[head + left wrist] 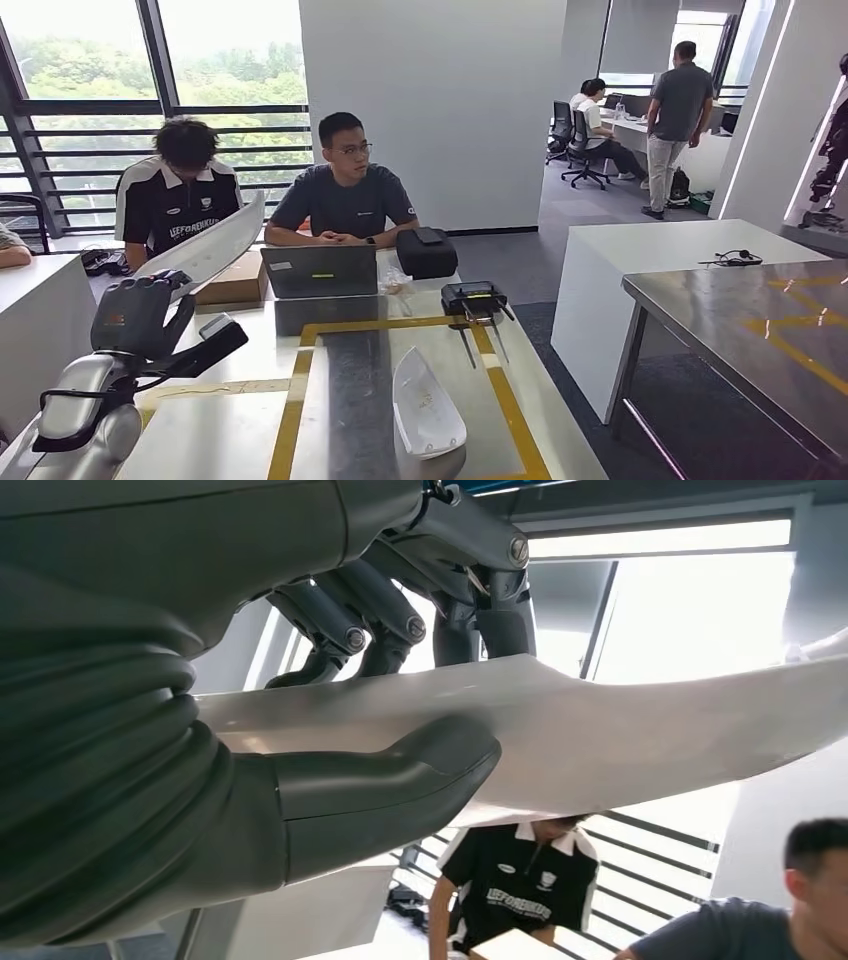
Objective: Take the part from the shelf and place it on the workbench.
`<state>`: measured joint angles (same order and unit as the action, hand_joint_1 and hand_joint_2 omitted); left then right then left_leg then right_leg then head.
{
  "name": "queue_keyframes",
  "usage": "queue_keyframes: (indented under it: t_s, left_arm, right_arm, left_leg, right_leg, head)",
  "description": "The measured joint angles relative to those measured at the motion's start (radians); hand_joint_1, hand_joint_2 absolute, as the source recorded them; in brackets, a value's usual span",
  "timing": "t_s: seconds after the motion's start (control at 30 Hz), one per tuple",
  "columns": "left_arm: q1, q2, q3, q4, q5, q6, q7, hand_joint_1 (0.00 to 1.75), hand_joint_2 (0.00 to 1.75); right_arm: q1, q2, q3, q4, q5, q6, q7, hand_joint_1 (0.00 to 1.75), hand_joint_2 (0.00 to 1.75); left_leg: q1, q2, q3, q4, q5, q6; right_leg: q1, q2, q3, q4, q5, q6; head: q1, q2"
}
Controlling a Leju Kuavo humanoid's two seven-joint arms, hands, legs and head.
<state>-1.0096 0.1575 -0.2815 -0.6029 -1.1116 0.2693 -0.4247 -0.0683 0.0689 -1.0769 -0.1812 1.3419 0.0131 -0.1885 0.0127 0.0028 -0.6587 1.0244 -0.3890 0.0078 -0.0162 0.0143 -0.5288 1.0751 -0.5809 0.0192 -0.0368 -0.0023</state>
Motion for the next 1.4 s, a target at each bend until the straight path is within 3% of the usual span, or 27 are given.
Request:
queue_keyframes:
  t_s: [0.1,0.13,0.17,0.2,0.27,0.33,0.43,0.6,1.07,1.4]
  left_arm:
    - [0.005,-0.002,0.0,0.004,0.0,0.002,0.001,1.75,1.75]
    - [0.009,-0.002,0.0,0.005,0.0,0.002,0.001,1.75,1.75]
    - [0.012,-0.003,0.0,0.007,0.0,0.002,0.001,1.75,1.75]
    - [0.014,-0.003,0.0,0.007,0.0,0.002,0.001,1.75,1.75]
    - [0.015,-0.003,0.0,0.008,0.0,0.002,0.002,1.75,1.75]
    - [0.015,0.0,0.0,0.009,0.0,0.003,0.005,1.75,1.75]
    - [0.023,0.009,0.001,0.011,0.005,0.007,0.006,1.75,1.75]
    - [0.035,0.026,0.013,0.021,0.004,0.01,0.018,1.75,1.75]
    - [0.087,0.071,0.072,0.073,-0.001,0.042,0.049,1.75,1.75]
    - [0.16,0.112,0.126,0.128,0.031,0.12,-0.049,1.75,1.75]
  right_arm:
    - [0.0,0.0,0.0,0.0,-0.002,0.0,-0.003,0.0,0.0]
    - [0.0,0.0,0.0,0.0,-0.002,0.0,-0.003,0.0,0.0]
    - [0.0,0.0,0.0,0.0,-0.002,0.0,-0.003,0.0,0.0]
    - [0.0,0.0,0.0,0.0,-0.002,0.0,-0.003,0.0,0.0]
    - [0.0,0.0,0.0,0.0,-0.002,0.0,-0.003,0.0,0.0]
    - [0.0,-0.001,0.0,0.0,0.0,0.0,-0.003,0.0,0.0]
    - [0.0,0.0,0.0,0.0,0.004,0.0,-0.003,0.0,0.0]
    - [0.002,0.0,0.0,0.0,0.004,0.001,-0.003,0.0,0.0]
    - [0.002,0.0,-0.001,0.0,0.004,0.001,-0.003,0.0,0.0]
    - [0.01,0.0,-0.001,0.0,0.017,0.001,-0.003,0.0,0.0]
  left_leg:
    - [-0.003,-0.001,0.003,0.0,-0.008,0.013]
    - [-0.006,-0.003,0.004,0.0,-0.011,0.014]
    - [-0.008,-0.004,0.006,0.001,-0.013,0.015]
    - [-0.01,-0.005,0.008,0.002,-0.016,0.015]
    - [-0.016,-0.006,0.014,0.004,-0.02,0.014]
    - [-0.021,-0.007,0.017,0.004,-0.023,0.01]
    - [-0.024,-0.007,0.019,0.001,-0.024,0.009]
    - [-0.023,-0.006,0.025,-0.01,-0.019,-0.001]
    - [-0.021,-0.007,0.027,-0.014,-0.02,-0.008]
    - [-0.022,-0.007,0.027,-0.014,-0.021,-0.008]
  right_leg:
    - [0.001,-0.006,-0.113,0.195,-0.081,0.007]
    - [0.001,-0.006,-0.142,0.231,-0.083,0.006]
    - [0.002,-0.006,-0.153,0.23,-0.064,0.003]
    - [0.004,-0.006,-0.144,0.188,-0.028,-0.002]
    - [0.012,-0.008,-0.09,0.045,0.056,-0.018]
    - [0.018,-0.01,-0.056,-0.042,0.098,-0.026]
    - [0.017,-0.01,-0.054,-0.054,0.105,-0.018]
    - [0.018,-0.008,-0.054,-0.054,0.105,-0.025]
    - [0.017,-0.009,-0.054,-0.053,0.1,-0.033]
    - [0.016,-0.008,-0.054,-0.054,0.1,-0.033]
  head:
    - [0.0,0.0]
    - [0.001,0.0]
    - [0.001,0.0]
    - [0.001,0.0]
    - [0.0,0.0]
    - [0.0,0.0]
    - [0.0,0.0]
    - [0.0,0.0]
    - [0.0,0.0]
    - [0.0,0.0]
